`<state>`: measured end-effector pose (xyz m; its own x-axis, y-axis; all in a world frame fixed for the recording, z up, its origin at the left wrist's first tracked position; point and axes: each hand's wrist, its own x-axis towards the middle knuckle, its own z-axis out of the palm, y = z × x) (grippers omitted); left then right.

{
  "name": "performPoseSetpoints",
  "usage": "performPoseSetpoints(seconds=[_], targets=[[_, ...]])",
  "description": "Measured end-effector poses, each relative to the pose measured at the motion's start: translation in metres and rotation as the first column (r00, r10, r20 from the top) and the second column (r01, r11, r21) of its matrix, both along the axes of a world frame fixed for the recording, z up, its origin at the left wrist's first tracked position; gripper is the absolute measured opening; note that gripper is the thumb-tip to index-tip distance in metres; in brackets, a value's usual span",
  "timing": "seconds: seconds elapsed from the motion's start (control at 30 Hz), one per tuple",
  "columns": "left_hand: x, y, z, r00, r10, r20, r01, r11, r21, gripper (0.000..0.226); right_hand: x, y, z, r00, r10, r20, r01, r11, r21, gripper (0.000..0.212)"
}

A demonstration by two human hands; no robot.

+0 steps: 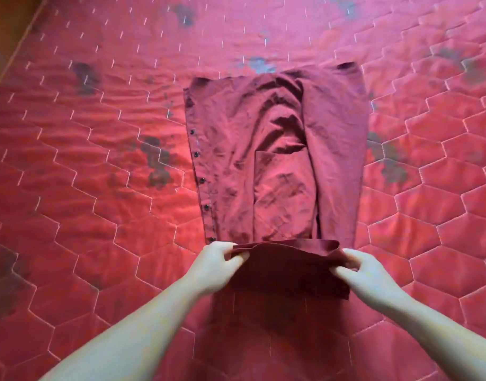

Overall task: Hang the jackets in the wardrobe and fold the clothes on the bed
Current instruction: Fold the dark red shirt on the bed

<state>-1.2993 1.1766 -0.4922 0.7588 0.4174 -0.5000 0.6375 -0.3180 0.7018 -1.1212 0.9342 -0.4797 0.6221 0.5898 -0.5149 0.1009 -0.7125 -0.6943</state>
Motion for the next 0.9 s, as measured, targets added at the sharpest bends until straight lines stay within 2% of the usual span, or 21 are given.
performPoseSetpoints(seconds=[0.13, 0.2, 0.27, 0.3, 0.33, 0.37, 0.4, 0.43, 0.47, 0.5, 0.57, 0.63, 0.7, 0.83, 0.9], targets=[[0.066, 0.039, 0.018, 0.977, 0.191, 0.091, -0.172, 0.968, -0.184, 0.016, 0.058, 0.049, 0.012, 0.983, -0.125, -0.137, 0.148, 0.973, 0.175, 0.018], [0.102, 0.061, 0.026, 0.956, 0.268, 0.118, -0.242, 0.95, -0.197, 0.016, 0.09, 0.075, 0.015, 0.965, -0.157, -0.212, 0.209, 0.944, 0.254, 0.024], [0.137, 0.086, 0.033, 0.911, 0.398, 0.105, -0.355, 0.889, -0.288, 0.02, 0.124, 0.103, 0.017, 0.957, -0.173, -0.233, 0.241, 0.92, 0.307, 0.026], [0.154, 0.1, 0.037, 0.869, 0.491, 0.06, -0.42, 0.796, -0.436, 0.026, 0.141, 0.116, 0.017, 0.952, -0.182, -0.246, 0.261, 0.903, 0.342, 0.025], [0.169, 0.113, 0.04, 0.829, 0.558, -0.011, -0.446, 0.651, -0.614, 0.034, 0.159, 0.13, 0.017, 0.94, -0.198, -0.278, 0.296, 0.879, 0.373, 0.024], [0.181, 0.127, 0.043, 0.809, 0.582, -0.077, -0.438, 0.511, -0.739, 0.042, 0.177, 0.144, 0.017, 0.923, -0.215, -0.318, 0.336, 0.853, 0.399, 0.023], [0.192, 0.141, 0.043, 0.815, 0.565, -0.126, -0.427, 0.44, -0.79, 0.053, 0.194, 0.157, 0.018, 0.903, -0.223, -0.367, 0.374, 0.827, 0.419, 0.02], [0.2, 0.151, 0.04, 0.84, 0.518, -0.159, -0.423, 0.445, -0.789, 0.064, 0.209, 0.167, 0.015, 0.884, -0.228, -0.409, 0.403, 0.816, 0.415, 0.017], [0.207, 0.16, 0.033, 0.864, 0.47, -0.18, -0.426, 0.492, -0.76, 0.07, 0.221, 0.176, 0.009, 0.87, -0.234, -0.434, 0.413, 0.826, 0.383, 0.016], [0.212, 0.163, 0.024, 0.885, 0.429, -0.183, -0.417, 0.552, -0.722, 0.066, 0.228, 0.181, 0.0, 0.876, -0.24, -0.419, 0.39, 0.863, 0.321, 0.021], [0.223, 0.163, 0.007, 0.906, 0.396, -0.151, -0.404, 0.698, -0.592, 0.035, 0.237, 0.187, -0.024, 0.944, -0.216, -0.251, 0.265, 0.947, 0.18, 0.027], [0.233, 0.167, -0.008, 0.878, 0.466, -0.109, -0.463, 0.768, -0.442, 0.017, 0.242, 0.196, -0.04, 0.979, -0.18, -0.1, 0.193, 0.97, 0.146, 0.022], [0.246, 0.182, -0.015, 0.828, 0.557, -0.069, -0.525, 0.726, -0.444, 0.016, 0.252, 0.21, -0.043, 0.974, -0.198, -0.114, 0.218, 0.954, 0.205, 0.024], [0.287, 0.232, -0.007, 0.824, 0.566, 0.039, -0.463, 0.71, -0.53, 0.022, 0.287, 0.259, -0.03, 0.962, -0.228, -0.149, 0.267, 0.899, 0.348, 0.028], [0.315, 0.261, 0.0, 0.757, 0.642, 0.122, -0.507, 0.694, -0.512, 0.03, 0.311, 0.29, -0.026, 0.947, -0.29, -0.138, 0.322, 0.862, 0.393, 0.026]])
